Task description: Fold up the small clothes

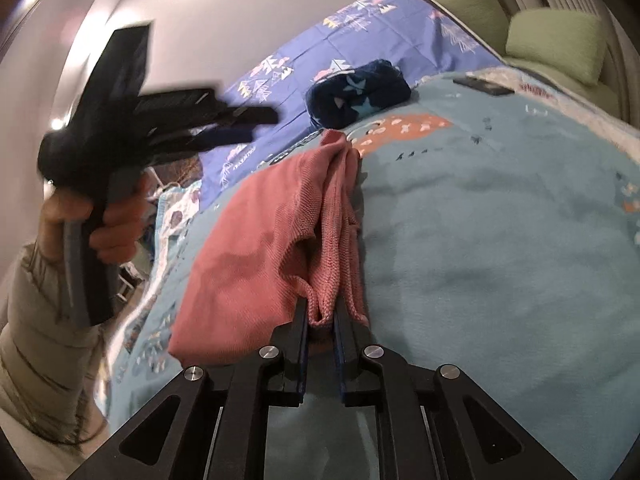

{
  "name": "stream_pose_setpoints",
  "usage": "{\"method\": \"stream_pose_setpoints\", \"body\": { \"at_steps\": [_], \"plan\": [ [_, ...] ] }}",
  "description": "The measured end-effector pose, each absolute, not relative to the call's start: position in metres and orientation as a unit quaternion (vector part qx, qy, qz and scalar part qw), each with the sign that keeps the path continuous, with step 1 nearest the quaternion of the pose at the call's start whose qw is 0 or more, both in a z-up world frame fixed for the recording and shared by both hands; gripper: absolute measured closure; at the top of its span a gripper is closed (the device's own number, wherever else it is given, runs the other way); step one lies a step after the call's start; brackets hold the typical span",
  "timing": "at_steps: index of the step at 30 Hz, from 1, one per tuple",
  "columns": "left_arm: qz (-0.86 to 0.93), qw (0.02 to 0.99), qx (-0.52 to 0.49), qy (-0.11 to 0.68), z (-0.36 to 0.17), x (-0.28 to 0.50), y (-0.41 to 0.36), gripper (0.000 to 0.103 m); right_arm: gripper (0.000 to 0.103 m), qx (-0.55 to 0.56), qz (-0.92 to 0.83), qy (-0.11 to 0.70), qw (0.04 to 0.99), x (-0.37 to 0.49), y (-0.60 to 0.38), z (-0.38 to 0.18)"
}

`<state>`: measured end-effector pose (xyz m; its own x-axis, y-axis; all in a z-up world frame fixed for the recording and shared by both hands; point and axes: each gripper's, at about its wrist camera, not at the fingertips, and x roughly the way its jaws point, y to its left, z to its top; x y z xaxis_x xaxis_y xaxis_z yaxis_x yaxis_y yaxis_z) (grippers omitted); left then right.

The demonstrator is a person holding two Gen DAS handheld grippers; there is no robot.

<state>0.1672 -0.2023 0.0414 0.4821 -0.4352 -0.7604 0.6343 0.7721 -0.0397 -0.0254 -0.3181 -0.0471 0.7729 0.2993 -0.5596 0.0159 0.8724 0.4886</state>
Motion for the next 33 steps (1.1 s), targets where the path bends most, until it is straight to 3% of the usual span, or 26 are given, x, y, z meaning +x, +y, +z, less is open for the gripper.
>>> {"method": "stream_pose_setpoints", "body": {
  "at_steps": [6,13,17,19,24,33],
  "plan": [
    [-0.277,0.865,0.074,0.412,0.018,0.129,-0.115,0.053,0.089,0.228,0.040,0.313,0.921,-0.034,-0.335,-0.027],
    [-0.248,0.853,0.058,0.455,-0.027,0.112,-0.092,0.053,0.089,0.200,0.136,0.306,0.921,-0.002,-0.296,-0.001],
    [-0.240,0.852,0.081,0.459,-0.047,0.107,-0.100,0.052,0.089,0.211,0.125,0.353,0.903,0.032,-0.285,-0.026],
    [-0.236,0.849,0.067,0.467,-0.055,0.107,-0.095,0.052,0.096,0.218,0.045,0.374,0.900,0.040,-0.305,-0.047],
    [-0.250,0.848,0.039,0.466,-0.053,0.104,-0.079,0.051,0.095,0.287,-0.008,0.382,0.879,0.022,-0.357,-0.067],
    [-0.288,0.868,0.033,0.404,-0.006,0.119,-0.099,0.051,0.092,0.188,0.082,0.332,0.921,0.047,-0.318,0.002]
  ]
}}
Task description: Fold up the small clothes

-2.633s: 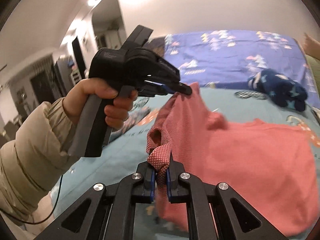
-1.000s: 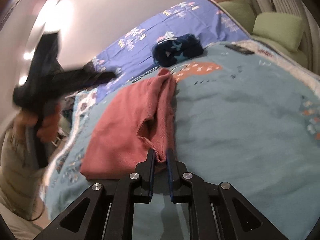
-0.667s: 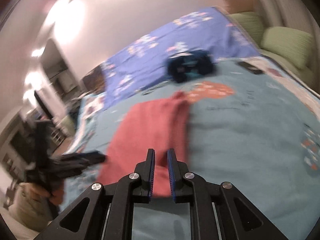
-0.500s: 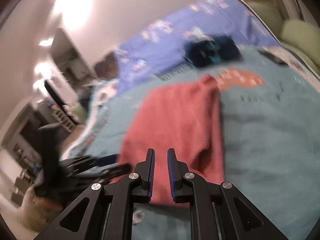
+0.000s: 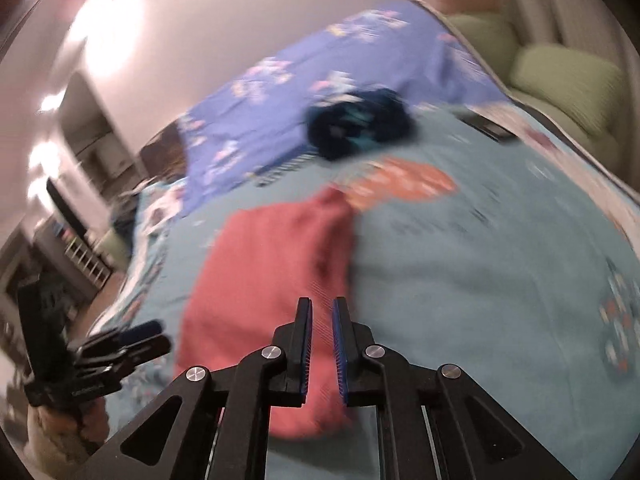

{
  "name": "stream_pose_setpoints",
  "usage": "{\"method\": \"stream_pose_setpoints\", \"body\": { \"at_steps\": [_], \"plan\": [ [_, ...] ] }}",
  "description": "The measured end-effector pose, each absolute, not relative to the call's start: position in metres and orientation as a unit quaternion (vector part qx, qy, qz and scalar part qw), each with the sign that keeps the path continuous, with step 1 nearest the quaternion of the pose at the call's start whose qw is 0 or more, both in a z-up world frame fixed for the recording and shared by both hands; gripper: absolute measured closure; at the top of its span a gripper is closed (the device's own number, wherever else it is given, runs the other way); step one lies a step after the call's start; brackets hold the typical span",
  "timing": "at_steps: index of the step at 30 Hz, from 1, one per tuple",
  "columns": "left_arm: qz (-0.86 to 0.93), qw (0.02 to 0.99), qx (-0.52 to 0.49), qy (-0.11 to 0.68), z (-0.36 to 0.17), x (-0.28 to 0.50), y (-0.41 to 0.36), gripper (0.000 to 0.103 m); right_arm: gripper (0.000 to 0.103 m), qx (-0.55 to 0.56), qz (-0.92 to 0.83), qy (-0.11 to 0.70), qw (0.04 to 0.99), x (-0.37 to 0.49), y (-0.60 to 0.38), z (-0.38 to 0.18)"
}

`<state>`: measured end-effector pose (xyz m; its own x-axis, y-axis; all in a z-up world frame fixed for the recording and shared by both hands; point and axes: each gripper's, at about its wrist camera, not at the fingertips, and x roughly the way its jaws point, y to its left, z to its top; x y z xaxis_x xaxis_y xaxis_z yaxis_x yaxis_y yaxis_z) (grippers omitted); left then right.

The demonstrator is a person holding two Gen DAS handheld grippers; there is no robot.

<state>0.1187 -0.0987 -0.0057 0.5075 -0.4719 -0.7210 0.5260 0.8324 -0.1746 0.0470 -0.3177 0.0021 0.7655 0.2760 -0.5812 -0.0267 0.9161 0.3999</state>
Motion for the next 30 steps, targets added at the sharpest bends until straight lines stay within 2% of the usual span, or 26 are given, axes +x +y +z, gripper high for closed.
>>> {"method": "stream_pose_setpoints", "body": {
  "at_steps": [6,10,12,15,18,19,21,22,23,28,30],
  "plan": [
    [-0.286,0.860,0.032,0.422,-0.016,0.168,-0.125,0.052,0.092,0.153,0.132,0.360,0.911,0.123,-0.295,-0.005],
    [-0.275,0.844,0.017,0.461,-0.048,0.201,-0.122,0.054,0.093,0.184,0.082,0.415,0.887,0.169,-0.332,-0.053],
    [-0.293,0.841,-0.013,0.455,-0.054,0.205,-0.114,0.054,0.094,0.204,0.065,0.426,0.879,0.176,-0.347,-0.075],
    [-0.296,0.846,0.008,0.444,-0.045,0.193,-0.112,0.054,0.089,0.231,0.073,0.411,0.879,0.166,-0.359,-0.068],
    [-0.299,0.850,0.013,0.433,-0.030,0.182,-0.107,0.054,0.089,0.208,0.079,0.388,0.894,0.156,-0.361,-0.045],
    [-0.298,0.853,0.009,0.428,-0.026,0.181,-0.102,0.053,0.087,0.206,0.092,0.383,0.896,0.149,-0.362,-0.037],
    [-0.291,0.859,-0.011,0.421,-0.022,0.180,-0.087,0.046,0.073,0.198,0.107,0.386,0.895,0.142,-0.360,-0.031],
    [-0.285,0.860,-0.017,0.423,-0.024,0.181,-0.081,0.043,0.069,0.193,0.116,0.390,0.893,0.137,-0.359,-0.030],
    [-0.278,0.860,-0.022,0.428,-0.027,0.182,-0.075,0.043,0.063,0.192,0.123,0.395,0.890,0.134,-0.357,-0.030],
    [-0.280,0.834,-0.074,0.470,-0.049,0.184,-0.057,0.043,0.059,0.198,0.151,0.441,0.862,0.120,-0.349,-0.047],
    [-0.310,0.821,-0.081,0.472,-0.053,0.181,-0.059,0.043,0.053,0.202,0.168,0.454,0.851,0.117,-0.343,-0.054]
  ]
}}
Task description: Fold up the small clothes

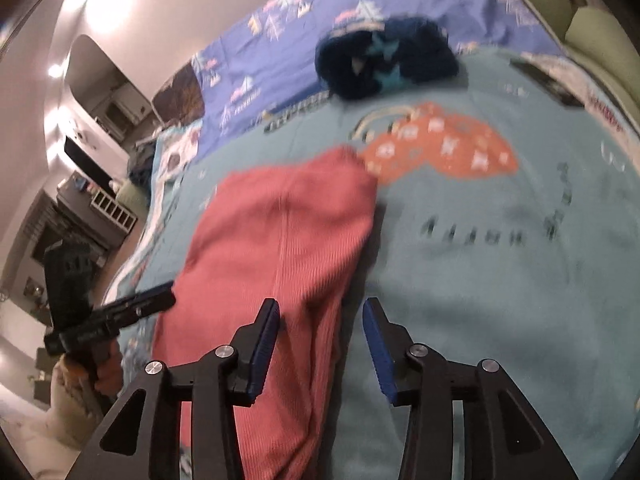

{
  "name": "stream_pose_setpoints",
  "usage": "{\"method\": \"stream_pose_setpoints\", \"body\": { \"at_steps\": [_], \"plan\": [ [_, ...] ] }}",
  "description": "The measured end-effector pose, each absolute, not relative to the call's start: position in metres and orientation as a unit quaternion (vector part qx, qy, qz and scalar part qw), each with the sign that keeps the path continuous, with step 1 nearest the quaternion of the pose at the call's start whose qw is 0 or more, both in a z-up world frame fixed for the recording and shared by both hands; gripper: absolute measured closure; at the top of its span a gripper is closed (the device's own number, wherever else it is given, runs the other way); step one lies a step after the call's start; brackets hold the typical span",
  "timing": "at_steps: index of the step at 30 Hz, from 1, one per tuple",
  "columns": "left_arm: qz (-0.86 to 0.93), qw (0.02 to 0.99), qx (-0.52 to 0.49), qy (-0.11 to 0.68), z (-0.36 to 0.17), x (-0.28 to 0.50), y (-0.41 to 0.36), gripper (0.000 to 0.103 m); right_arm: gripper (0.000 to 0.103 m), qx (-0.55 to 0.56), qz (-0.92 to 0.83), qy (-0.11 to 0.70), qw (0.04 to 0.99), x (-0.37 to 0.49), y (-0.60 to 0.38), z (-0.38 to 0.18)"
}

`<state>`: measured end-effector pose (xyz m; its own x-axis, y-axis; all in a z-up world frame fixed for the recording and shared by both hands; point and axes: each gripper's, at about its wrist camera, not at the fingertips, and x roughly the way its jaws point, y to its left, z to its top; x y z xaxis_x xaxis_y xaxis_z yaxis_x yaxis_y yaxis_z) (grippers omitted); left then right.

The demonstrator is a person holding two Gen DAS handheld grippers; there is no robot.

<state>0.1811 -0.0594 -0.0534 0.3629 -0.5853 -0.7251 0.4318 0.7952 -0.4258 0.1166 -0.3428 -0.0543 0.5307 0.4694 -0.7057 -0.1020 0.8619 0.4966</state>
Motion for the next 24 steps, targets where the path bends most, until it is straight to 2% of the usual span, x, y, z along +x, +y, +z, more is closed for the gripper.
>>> {"method": "stream_pose_setpoints", "body": {
  "at_steps": [6,20,24],
  "plan": [
    [-0.334,0.806,-0.082,0.482,-0.064,0.183,-0.075,0.041,0.045,0.209,0.184,0.467,0.839,0.126,-0.334,-0.067],
    [-0.347,0.804,-0.085,0.475,-0.068,0.188,-0.075,0.037,0.044,0.283,0.207,0.452,0.820,0.166,-0.347,-0.079],
    [-0.355,0.801,-0.093,0.473,-0.071,0.196,-0.076,0.035,0.044,0.273,0.206,0.450,0.825,0.176,-0.342,-0.080]
  ]
}}
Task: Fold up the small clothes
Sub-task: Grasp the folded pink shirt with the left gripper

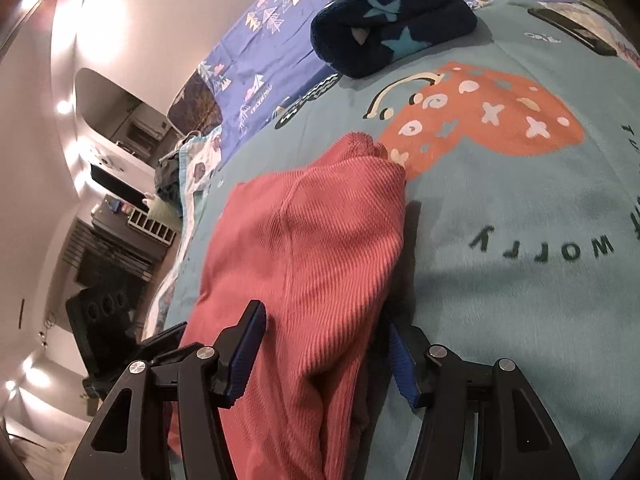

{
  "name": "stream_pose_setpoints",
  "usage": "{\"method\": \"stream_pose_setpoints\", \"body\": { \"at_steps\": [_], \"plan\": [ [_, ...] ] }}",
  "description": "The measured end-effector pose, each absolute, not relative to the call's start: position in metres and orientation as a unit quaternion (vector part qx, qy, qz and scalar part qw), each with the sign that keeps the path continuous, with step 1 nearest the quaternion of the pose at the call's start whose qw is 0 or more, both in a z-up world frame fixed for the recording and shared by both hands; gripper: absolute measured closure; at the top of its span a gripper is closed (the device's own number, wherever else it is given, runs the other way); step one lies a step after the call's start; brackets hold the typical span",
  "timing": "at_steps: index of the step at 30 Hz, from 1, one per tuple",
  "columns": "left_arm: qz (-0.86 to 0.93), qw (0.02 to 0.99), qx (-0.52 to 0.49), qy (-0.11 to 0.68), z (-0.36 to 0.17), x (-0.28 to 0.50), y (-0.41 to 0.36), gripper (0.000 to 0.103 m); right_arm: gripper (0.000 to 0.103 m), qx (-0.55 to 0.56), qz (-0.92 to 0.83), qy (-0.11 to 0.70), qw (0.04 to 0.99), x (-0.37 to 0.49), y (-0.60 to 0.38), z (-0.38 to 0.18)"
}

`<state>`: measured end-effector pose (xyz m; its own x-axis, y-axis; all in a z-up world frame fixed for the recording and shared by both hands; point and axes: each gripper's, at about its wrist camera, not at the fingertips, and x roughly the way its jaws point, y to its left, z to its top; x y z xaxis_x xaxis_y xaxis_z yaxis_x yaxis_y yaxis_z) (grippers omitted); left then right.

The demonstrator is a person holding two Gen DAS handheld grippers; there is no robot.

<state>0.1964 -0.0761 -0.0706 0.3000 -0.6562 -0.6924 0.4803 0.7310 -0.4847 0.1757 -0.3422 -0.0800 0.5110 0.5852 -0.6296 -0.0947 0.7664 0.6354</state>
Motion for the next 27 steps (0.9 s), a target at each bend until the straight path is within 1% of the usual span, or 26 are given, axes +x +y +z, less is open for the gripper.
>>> {"method": "stream_pose_setpoints", "body": {
  "at_steps": [5,16,19,21,23,24,26,27],
  "plan": [
    [-0.366,0.793,-0.098,0.477,-0.073,0.214,-0.084,0.032,0.044,0.240,0.205,0.444,0.839,0.183,-0.332,-0.078],
    [-0.366,0.792,-0.115,0.474,-0.078,0.236,-0.091,0.032,0.046,0.238,0.218,0.434,0.841,0.200,-0.329,-0.082],
    [-0.362,0.796,-0.117,0.471,-0.078,0.238,-0.092,0.033,0.051,0.231,0.213,0.431,0.846,0.202,-0.327,-0.081],
    [-0.356,0.801,-0.111,0.469,-0.078,0.236,-0.091,0.037,0.060,0.228,0.203,0.428,0.850,0.200,-0.327,-0.081],
    [-0.347,0.806,-0.107,0.467,-0.077,0.235,-0.090,0.047,0.066,0.227,0.197,0.423,0.855,0.198,-0.328,-0.080],
    [-0.341,0.810,-0.105,0.466,-0.075,0.234,-0.089,0.051,0.069,0.224,0.192,0.421,0.858,0.196,-0.327,-0.079],
    [-0.336,0.815,-0.099,0.461,-0.072,0.232,-0.090,0.065,0.073,0.212,0.178,0.417,0.866,0.189,-0.324,-0.075],
    [-0.332,0.823,-0.090,0.452,-0.067,0.228,-0.091,0.068,0.075,0.201,0.170,0.413,0.872,0.186,-0.321,-0.072]
  ]
}}
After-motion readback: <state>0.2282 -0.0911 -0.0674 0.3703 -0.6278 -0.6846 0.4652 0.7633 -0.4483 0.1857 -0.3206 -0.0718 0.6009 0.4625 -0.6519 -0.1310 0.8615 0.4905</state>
